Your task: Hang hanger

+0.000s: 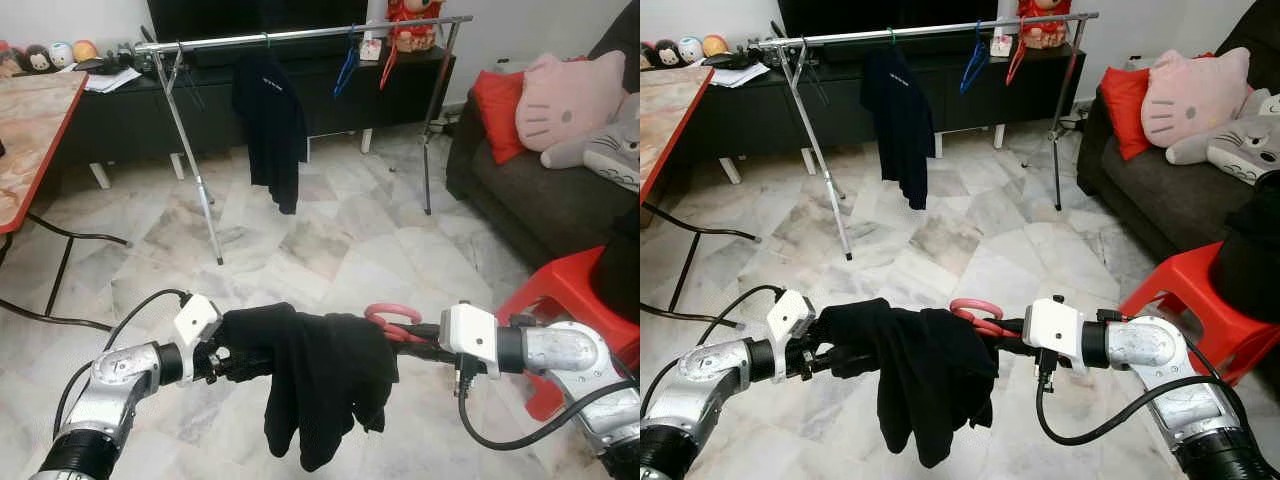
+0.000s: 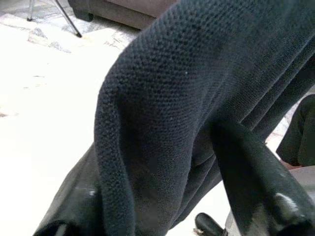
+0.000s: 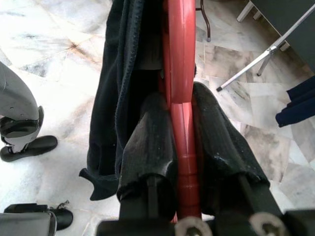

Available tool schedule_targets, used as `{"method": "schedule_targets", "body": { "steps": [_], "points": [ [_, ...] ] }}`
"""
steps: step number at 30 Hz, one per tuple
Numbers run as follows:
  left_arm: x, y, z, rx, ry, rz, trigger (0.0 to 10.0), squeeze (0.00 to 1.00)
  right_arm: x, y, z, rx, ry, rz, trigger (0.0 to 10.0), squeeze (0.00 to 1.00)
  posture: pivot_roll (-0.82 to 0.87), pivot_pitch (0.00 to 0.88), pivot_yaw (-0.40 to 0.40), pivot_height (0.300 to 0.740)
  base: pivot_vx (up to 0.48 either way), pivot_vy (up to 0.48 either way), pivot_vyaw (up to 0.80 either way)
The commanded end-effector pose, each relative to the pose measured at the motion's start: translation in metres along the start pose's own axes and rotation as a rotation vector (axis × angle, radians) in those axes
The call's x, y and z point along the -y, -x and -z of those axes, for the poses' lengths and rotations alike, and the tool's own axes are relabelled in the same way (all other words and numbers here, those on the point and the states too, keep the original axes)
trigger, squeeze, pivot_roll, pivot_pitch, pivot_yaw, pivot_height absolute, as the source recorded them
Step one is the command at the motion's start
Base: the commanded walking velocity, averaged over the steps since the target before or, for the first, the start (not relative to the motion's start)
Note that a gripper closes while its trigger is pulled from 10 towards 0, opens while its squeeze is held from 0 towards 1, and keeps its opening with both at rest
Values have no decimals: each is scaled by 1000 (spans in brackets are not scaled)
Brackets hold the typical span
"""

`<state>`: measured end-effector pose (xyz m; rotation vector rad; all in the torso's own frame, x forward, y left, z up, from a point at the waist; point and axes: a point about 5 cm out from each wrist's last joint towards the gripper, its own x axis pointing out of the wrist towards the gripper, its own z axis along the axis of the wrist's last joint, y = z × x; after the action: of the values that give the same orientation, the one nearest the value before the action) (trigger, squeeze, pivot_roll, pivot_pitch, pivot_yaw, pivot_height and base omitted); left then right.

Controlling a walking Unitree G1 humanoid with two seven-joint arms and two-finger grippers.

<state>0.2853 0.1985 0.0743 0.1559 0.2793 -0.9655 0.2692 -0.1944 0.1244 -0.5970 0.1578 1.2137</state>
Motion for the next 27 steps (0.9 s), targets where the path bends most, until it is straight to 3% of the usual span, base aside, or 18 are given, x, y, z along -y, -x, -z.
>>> {"method": "schedule_targets", "body": {
  "steps": [1,27],
  "points": [
    [-3,0,-4,7,-4,1,0,0,10,4,-15,53,47,41,0,0,-81,0,-21,740,0,0,0],
    [-1,1,-8,25,6,34,0,0,9,-1,-12,48,40,31,0,0,-73,0,-19,740,0,0,0]
  ]
}}
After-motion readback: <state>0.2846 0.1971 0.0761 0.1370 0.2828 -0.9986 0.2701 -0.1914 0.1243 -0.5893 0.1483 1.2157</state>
